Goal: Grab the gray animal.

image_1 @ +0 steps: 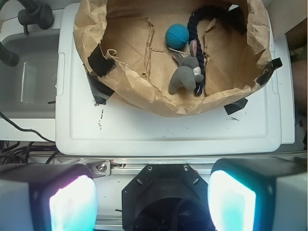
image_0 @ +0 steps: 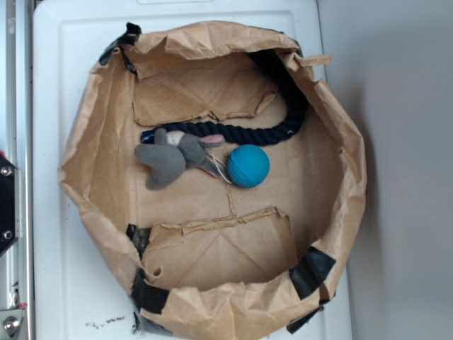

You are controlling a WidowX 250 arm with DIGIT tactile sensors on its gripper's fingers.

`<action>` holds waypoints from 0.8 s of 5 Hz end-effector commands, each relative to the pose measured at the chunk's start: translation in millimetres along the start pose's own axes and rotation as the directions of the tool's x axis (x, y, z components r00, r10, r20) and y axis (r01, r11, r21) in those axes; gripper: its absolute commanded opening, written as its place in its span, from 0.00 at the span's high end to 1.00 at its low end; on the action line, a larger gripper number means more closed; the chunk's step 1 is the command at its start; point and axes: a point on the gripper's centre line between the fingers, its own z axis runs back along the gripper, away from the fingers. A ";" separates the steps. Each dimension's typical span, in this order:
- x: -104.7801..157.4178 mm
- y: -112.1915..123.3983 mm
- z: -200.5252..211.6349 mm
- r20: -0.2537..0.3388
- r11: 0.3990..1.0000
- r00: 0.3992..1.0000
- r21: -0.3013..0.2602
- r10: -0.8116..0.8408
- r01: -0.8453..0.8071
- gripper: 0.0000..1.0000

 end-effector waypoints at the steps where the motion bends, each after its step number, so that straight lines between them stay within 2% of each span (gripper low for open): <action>1: 0.0 0.0 0.0 0.000 1.000 1.000 0.000 0.000 0.000 0.00; 2: 26.8 7.4 -12.7 0.028 0.998 0.998 -0.045 -0.051 0.052 0.00; 4: 26.8 7.4 -12.7 0.028 0.998 0.998 -0.045 -0.051 0.052 0.00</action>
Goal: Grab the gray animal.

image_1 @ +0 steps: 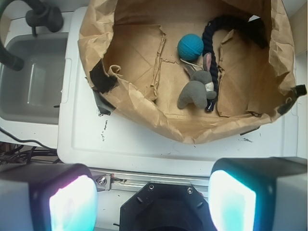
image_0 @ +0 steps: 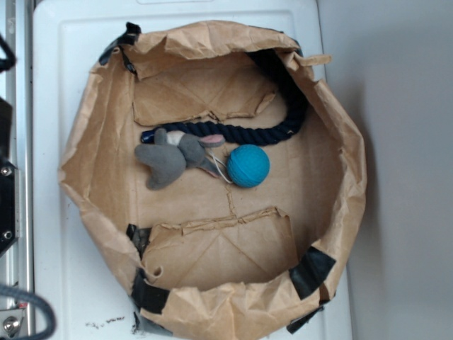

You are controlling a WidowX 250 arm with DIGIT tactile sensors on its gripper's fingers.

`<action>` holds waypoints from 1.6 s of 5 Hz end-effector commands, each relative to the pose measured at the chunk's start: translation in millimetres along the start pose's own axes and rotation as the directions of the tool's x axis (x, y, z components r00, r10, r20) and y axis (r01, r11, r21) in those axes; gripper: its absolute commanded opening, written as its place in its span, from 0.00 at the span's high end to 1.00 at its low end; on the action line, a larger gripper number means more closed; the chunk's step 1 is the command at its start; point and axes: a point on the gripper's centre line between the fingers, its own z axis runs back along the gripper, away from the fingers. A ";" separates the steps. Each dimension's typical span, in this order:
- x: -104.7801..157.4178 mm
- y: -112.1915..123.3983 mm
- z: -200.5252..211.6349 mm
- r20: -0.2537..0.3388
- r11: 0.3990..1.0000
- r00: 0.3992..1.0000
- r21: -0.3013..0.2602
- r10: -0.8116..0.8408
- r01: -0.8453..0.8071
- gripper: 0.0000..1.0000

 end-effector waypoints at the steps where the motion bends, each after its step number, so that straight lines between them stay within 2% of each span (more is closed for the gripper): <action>1: 3.2 1.7 2.8 0.012 1.000 1.000 0.001 0.012 -0.012 0.00; 2: 3.2 1.7 2.8 0.012 1.000 1.000 0.001 0.012 -0.012 0.00; 4: 66.2 -0.4 -32.3 0.016 0.999 0.999 -0.016 0.034 -0.034 0.00; 5: 64.7 19.9 -53.0 0.052 1.000 0.998 -0.016 0.018 -0.017 0.00; 6: 62.8 50.1 -91.2 0.099 0.997 0.992 0.013 -0.073 0.072 0.00; 7: 60.3 65.5 -121.5 0.064 0.988 0.986 0.013 -0.153 0.153 0.00; 8: 60.3 65.5 -121.5 0.064 0.988 0.986 0.013 -0.153 0.153 0.00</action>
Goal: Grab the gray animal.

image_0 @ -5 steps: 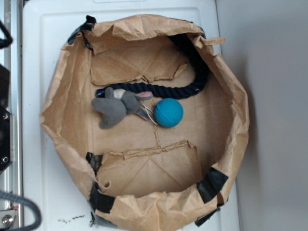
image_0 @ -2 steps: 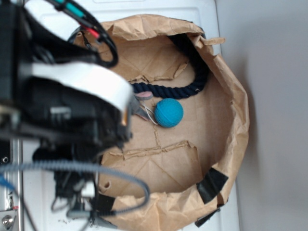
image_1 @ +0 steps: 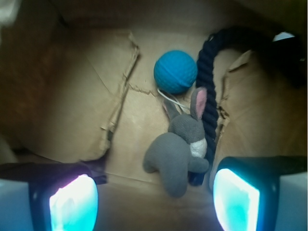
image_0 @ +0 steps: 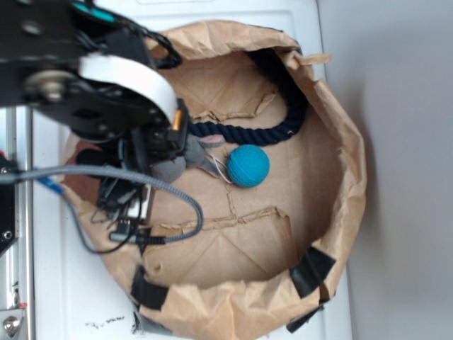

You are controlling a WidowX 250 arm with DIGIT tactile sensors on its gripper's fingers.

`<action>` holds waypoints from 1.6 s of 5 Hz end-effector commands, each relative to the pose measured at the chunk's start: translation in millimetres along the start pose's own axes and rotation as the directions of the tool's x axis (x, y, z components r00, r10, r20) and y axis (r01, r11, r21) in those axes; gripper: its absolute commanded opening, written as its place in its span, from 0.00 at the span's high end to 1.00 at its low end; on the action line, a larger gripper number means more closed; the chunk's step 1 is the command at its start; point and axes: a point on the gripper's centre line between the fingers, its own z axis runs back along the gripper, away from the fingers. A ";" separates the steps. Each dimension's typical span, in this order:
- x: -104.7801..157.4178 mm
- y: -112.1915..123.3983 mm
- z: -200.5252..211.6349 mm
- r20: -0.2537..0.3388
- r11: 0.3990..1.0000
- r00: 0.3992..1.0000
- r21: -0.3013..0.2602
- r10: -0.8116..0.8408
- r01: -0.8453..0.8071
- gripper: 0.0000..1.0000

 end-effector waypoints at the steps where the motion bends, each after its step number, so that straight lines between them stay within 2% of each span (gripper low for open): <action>1: 4.4 6.5 5.9 0.029 1.000 1.000 0.016 0.005 -0.006 0.00; 4: 4.4 6.5 5.9 0.029 1.000 1.000 0.016 0.005 -0.006 0.00; 5: 7.8 17.5 -6.1 0.046 0.999 0.999 -0.042 0.017 -0.015 0.00; 6: 11.1 23.5 -14.0 0.042 0.997 0.998 -0.062 0.038 -0.036 0.00; 8: -4.0 23.0 -49.5 0.090 0.999 0.996 -0.032 0.004 -0.001 0.00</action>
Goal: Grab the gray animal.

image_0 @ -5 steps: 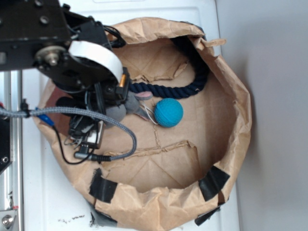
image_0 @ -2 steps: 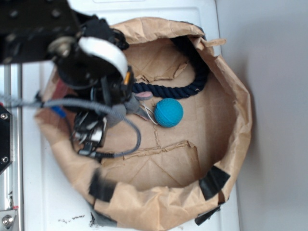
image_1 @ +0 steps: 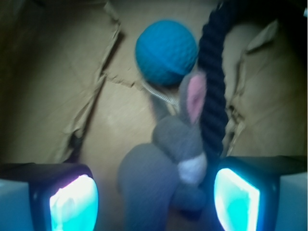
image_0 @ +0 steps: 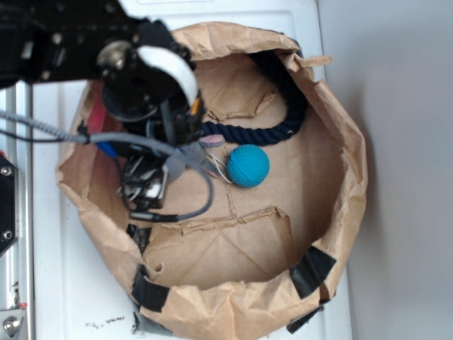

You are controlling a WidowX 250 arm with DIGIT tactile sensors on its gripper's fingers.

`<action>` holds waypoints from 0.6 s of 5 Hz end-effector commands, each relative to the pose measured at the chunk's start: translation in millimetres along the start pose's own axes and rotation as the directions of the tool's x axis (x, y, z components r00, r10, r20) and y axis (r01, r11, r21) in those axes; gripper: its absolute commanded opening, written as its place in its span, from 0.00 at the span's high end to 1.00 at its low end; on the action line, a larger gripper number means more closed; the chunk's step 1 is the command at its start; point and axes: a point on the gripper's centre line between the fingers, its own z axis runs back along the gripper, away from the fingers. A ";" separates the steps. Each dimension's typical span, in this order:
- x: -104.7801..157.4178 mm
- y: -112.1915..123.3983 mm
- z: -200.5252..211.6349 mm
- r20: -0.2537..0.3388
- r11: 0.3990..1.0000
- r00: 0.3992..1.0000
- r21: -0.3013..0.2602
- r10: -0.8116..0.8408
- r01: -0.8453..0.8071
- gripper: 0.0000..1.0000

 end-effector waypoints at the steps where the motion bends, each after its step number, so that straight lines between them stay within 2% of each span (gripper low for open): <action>1: -3.1 12.6 -16.9 0.052 0.998 0.998 0.052 0.020 -0.022 0.00; 2: -7.9 14.1 -19.7 0.103 0.997 0.994 0.053 0.046 -0.052 1.00; 3: -12.4 14.5 -25.2 0.140 0.997 0.989 0.064 0.044 -0.053 1.00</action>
